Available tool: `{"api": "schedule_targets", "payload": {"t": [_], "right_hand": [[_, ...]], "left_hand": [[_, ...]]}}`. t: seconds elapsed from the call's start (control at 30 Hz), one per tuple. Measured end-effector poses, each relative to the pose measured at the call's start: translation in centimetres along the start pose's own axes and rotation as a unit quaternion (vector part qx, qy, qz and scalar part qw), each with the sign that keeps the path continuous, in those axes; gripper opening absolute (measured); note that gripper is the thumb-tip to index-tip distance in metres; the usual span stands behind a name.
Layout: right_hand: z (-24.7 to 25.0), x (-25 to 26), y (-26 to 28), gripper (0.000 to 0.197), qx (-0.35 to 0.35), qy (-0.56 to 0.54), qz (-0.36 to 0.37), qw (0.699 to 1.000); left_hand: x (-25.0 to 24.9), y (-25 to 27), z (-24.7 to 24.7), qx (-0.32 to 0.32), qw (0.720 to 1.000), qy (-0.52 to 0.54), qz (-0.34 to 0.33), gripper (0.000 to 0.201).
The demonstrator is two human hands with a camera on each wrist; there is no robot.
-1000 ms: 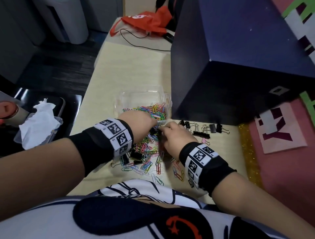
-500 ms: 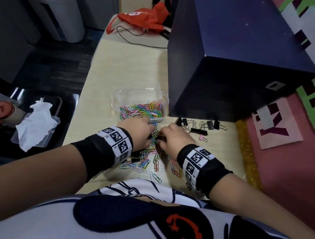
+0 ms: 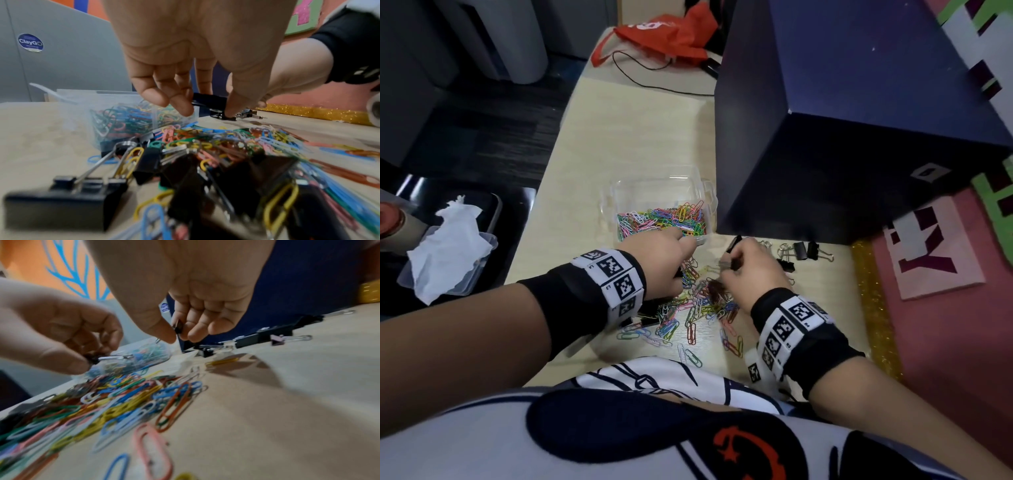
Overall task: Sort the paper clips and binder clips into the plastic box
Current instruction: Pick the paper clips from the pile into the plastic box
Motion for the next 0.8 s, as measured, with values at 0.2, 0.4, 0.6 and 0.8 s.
{"api": "schedule_targets", "payload": {"t": [0.2, 0.4, 0.6, 0.8], "right_hand": [[1.3, -3.3, -0.6, 0.025, -0.064, -0.074, -0.091, 0.991], [2.2, -5.2, -0.2, 0.029, -0.148, -0.114, -0.174, 0.967], [0.2, -4.3, 0.5, 0.019, -0.031, -0.003, -0.076, 0.997], [-2.5, -1.8, 1.9, 0.033, 0.057, 0.084, 0.047, 0.994]], "left_hand": [[-1.4, -1.4, 1.6, -0.031, 0.997, 0.070, -0.002, 0.039], [-3.3, -2.7, 2.7, -0.112, 0.977, 0.175, -0.038, 0.054], [-2.0, -1.6, -0.6, 0.000, 0.998, 0.041, -0.052, 0.035], [-1.4, -0.2, -2.3, 0.069, 0.995, -0.037, -0.055, 0.038]]}}
Point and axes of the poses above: each hand's wrist, its own y-axis away from the middle knuckle, its own z-axis out of the back of the hand, x = y × z, the point moved 4 cm from there along -y, towards the middle knuckle, and after that the axes turned 1 degree about y, right-handed, at the moved point
